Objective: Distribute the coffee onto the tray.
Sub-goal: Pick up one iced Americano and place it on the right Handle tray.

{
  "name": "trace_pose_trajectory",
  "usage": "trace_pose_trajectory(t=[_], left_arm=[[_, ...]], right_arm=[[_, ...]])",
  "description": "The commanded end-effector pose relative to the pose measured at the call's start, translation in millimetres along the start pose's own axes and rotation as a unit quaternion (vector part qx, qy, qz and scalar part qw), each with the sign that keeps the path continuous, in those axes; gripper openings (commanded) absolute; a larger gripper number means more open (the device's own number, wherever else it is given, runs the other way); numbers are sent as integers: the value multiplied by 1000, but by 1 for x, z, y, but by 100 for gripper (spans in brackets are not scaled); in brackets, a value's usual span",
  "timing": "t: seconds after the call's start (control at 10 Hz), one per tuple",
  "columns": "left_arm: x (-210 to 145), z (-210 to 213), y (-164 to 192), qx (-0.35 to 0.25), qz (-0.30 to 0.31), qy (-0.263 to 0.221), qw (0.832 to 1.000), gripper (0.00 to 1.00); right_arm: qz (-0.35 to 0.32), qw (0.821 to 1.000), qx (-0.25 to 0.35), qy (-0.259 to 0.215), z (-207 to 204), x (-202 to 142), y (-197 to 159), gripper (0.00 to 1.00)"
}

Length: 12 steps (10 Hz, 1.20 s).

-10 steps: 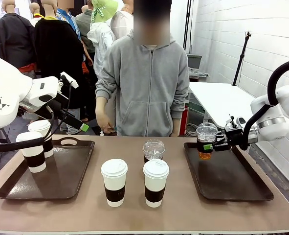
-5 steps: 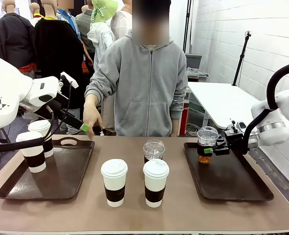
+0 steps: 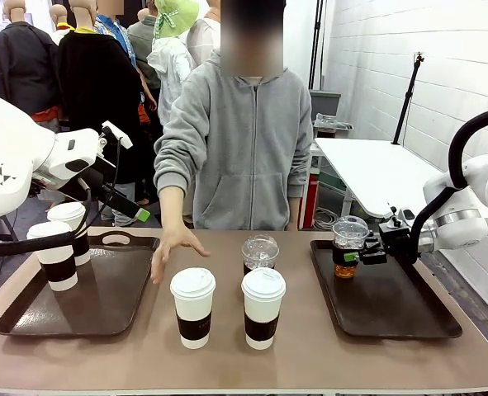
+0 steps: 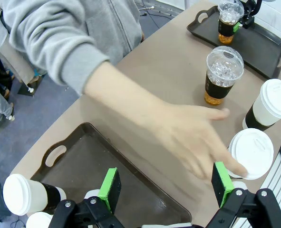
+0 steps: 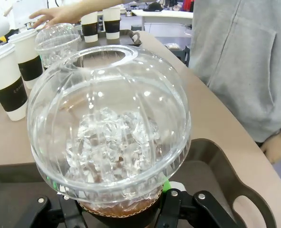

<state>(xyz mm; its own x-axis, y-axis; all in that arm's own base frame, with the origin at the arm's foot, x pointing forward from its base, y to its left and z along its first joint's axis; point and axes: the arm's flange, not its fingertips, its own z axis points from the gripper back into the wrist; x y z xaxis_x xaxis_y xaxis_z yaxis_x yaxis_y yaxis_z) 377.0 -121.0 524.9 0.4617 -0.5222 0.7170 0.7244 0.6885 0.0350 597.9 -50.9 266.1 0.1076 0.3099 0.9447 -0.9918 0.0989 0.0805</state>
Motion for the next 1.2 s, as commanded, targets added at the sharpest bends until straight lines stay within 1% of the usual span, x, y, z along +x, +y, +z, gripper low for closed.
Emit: trace_pose_trajectory(t=[0.0,0.1,0.2,0.3,0.6,1.1], left_arm=[[-1,0,2,-3,2,-1,1000,100],[-1,0,2,-3,2,-1,1000,100],[-1,0,2,-3,2,-1,1000,100],[-1,0,2,-3,2,-1,1000,100],[-1,0,2,-3,2,-1,1000,100],[-1,0,2,-3,2,-1,1000,100]], right_arm=[[5,1000,-2,-27,1,7,-6,62],[-2,1000,3,-22,0,8,-5,72],[-5,1000,6,-21,1,8,-5,92],[-8,1000,7,-19,1,9,-4,100],[-24,1000,11,-9,4,8,0,100],[-45,999,-14,-1,31,-4,18,100]])
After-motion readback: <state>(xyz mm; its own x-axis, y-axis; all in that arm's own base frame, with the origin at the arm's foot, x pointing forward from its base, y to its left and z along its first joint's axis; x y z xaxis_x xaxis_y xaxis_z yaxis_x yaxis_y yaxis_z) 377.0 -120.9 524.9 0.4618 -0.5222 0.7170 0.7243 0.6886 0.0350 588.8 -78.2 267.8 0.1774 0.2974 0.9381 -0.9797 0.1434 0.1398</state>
